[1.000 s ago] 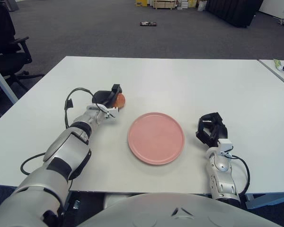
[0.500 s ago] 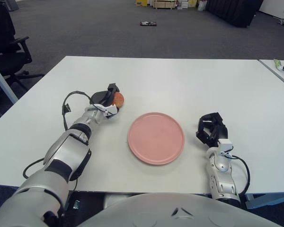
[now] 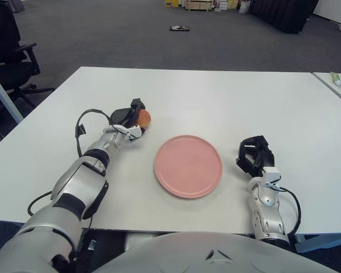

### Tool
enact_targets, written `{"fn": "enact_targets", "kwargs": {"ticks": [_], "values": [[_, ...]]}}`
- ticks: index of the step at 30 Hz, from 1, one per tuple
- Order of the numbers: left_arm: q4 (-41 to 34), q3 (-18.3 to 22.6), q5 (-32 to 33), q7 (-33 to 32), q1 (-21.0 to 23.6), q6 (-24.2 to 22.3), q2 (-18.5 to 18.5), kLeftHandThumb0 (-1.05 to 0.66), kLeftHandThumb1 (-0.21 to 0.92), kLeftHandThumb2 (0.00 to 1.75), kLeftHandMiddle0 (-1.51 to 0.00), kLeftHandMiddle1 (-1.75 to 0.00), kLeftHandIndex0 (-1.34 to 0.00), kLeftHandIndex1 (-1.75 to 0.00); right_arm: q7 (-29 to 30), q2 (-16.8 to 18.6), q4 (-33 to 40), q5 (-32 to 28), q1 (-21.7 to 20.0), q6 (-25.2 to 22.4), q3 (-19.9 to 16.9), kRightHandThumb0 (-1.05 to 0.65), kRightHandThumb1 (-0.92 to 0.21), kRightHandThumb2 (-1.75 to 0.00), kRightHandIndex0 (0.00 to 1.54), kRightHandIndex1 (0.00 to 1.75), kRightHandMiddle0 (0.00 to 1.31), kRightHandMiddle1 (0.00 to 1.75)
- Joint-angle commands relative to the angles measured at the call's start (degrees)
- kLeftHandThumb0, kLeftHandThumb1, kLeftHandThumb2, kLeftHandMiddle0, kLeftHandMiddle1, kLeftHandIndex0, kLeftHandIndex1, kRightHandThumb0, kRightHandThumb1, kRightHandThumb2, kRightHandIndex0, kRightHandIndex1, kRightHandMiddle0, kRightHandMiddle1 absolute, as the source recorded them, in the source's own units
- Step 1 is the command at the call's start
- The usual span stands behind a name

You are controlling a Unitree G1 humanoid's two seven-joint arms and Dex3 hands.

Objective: Put the apple into the plate.

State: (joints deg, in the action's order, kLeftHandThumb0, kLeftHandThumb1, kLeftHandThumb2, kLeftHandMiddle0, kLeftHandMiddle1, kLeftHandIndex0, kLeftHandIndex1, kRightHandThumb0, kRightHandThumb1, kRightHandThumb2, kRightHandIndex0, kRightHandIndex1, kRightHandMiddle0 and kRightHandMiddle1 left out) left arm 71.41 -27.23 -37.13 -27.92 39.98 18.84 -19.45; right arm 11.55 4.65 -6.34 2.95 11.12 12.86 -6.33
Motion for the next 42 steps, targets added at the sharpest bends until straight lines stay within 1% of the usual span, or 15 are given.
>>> {"fn": "enact_targets", "kwargs": {"ticks": [1, 6, 9, 15, 23, 26, 29, 33, 37, 42], "values": [[-2.2, 0.6, -0.3, -3.4, 1.0, 2.2, -1.3, -0.43, 0.43, 1.17, -1.25, -1.75, -0.51, -1.75, 0.1, -0.1, -0.3, -0.2, 0.6, -0.9, -0.1, -0.39, -0.66, -0.88, 0.44, 1.72, 0.35, 1.75], [-3.6, 1.4, 0.4, -5.0, 0.6, 4.8, -1.5, -0.44, 0.43, 1.18, -1.24, -1.75, -0.52, -1.75, 0.1, -0.1, -0.6, 0.0, 0.5, -0.2, -0.1, -0.39, -0.65, -0.9, 0.44, 1.73, 0.36, 1.75], [-6.8, 1.7, 0.3, -5.2, 0.4, 5.5, -1.6, -0.44, 0.42, 1.19, -1.24, -1.75, -0.52, -1.75, 0.2, -0.2, -0.8, 0.2, 0.5, -0.1, -0.1, -0.39, -0.65, -0.9, 0.44, 1.74, 0.36, 1.75], [-13.5, 2.3, -0.2, -5.9, -1.6, 6.8, -2.7, -0.44, 0.41, 1.2, -1.24, -1.75, -0.53, -1.75, 0.1, -0.3, -1.3, 0.2, 0.2, -0.3, -0.1, -0.39, -0.64, -0.91, 0.44, 1.74, 0.36, 1.75], [-26.5, 3.7, -1.4, -5.9, -6.3, 7.8, -4.7, -0.45, 0.38, 1.24, -1.25, -1.75, -0.56, -1.75, -0.1, -0.4, -2.2, 0.1, -0.1, -0.1, 0.0, -0.39, -0.64, -0.91, 0.44, 1.74, 0.37, 1.75], [-31.3, 4.7, -0.9, -4.6, -8.2, 8.7, -5.1, -0.46, 0.33, 1.29, -1.27, -1.75, -0.59, -1.75, -0.3, -0.4, -2.4, -0.1, -0.2, 0.1, 0.0, -0.39, -0.64, -0.91, 0.45, 1.74, 0.37, 1.75], [-38.1, 5.9, 1.1, -1.4, -11.0, 9.7, -4.9, -0.48, 0.27, 1.37, -1.3, -1.75, -0.64, -1.75, -0.2, -0.3, -2.7, -0.2, -0.2, 0.5, -0.1, -0.39, -0.64, -0.91, 0.45, 1.73, 0.37, 1.75], [-44.6, 6.9, 2.3, 1.8, -14.0, 9.6, -4.2, -0.5, 0.23, 1.42, -1.31, -1.75, -0.67, -1.75, -0.1, -0.2, -3.0, -0.2, -0.3, 1.2, -0.1, -0.39, -0.64, -0.91, 0.45, 1.72, 0.37, 1.75], [-50.6, 6.9, 2.4, 4.2, -17.2, 10.2, -3.2, -0.51, 0.22, 1.44, -1.3, -1.75, -0.69, -1.75, -0.1, -0.4, -3.4, 0.0, -0.2, 1.7, 0.0, -0.39, -0.64, -0.91, 0.44, 1.73, 0.37, 1.75], [-55.1, 6.5, 3.5, 8.2, -19.6, 13.4, -2.9, -0.5, 0.22, 1.43, -1.29, -1.75, -0.68, -1.75, -0.4, -0.6, -3.7, 0.1, -0.2, 2.2, 0.1, -0.39, -0.63, -0.92, 0.43, 1.74, 0.37, 1.75]]}}
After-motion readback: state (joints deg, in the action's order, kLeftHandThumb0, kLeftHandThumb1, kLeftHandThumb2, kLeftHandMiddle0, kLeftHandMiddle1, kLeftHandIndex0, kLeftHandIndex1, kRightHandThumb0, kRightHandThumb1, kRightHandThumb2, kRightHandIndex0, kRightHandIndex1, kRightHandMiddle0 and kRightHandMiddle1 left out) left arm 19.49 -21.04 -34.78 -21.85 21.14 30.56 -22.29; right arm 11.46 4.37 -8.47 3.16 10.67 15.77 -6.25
